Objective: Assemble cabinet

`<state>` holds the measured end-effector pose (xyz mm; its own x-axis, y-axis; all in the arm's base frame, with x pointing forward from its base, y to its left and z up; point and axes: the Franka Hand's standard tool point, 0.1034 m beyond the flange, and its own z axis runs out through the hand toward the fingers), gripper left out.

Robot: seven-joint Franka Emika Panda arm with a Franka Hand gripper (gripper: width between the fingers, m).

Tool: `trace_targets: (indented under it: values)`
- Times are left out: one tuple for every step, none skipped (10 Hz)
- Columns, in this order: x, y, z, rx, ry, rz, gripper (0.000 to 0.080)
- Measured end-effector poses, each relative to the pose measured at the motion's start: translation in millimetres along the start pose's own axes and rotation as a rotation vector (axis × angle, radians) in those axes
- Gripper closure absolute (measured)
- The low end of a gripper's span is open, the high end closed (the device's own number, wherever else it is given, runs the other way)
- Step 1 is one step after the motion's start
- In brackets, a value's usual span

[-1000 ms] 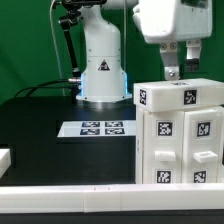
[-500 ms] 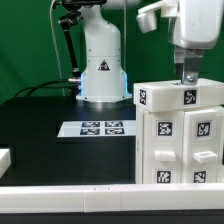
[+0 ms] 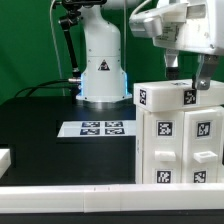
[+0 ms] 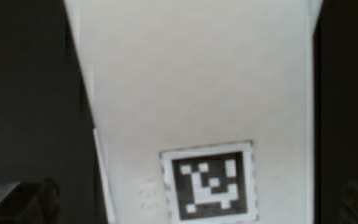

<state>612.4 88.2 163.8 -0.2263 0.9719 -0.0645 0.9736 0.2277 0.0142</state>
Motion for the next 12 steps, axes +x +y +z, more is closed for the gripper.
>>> trace_targets:
  values:
    - [-2.0, -1.0, 2.6, 0.004, -0.001, -0.045, 0.0003]
    - [-3.1, -1.8, 4.6, 0.008, -0.001, -0.024, 0.0003]
    - [-5.1, -2.8, 6.6, 0.012, 0.0, -0.02, 0.0003]
    - [-7.4, -3.3, 7.7, 0.014, 0.0, -0.016, 0.013]
    - [-8.1, -3.3, 7.7, 0.014, 0.0, -0.015, 0.013]
    - [-8.5, -3.5, 8.0, 0.014, 0.0, -0.014, 0.0245]
    - [-8.8, -3.5, 8.0, 0.014, 0.0, -0.005, 0.0243]
    - [-9.0, -3.6, 8.1, 0.015, 0.0, 0.014, 0.0243]
    - [-9.0, -3.7, 8.2, 0.015, 0.0, 0.057, 0.0243]
    - [-9.1, -3.7, 8.3, 0.015, -0.001, 0.121, 0.0243]
    - [-8.9, -3.8, 8.3, 0.015, -0.001, 0.197, 0.0243]
    - [-8.8, -4.3, 8.7, 0.017, 0.0, 0.31, 0.0243]
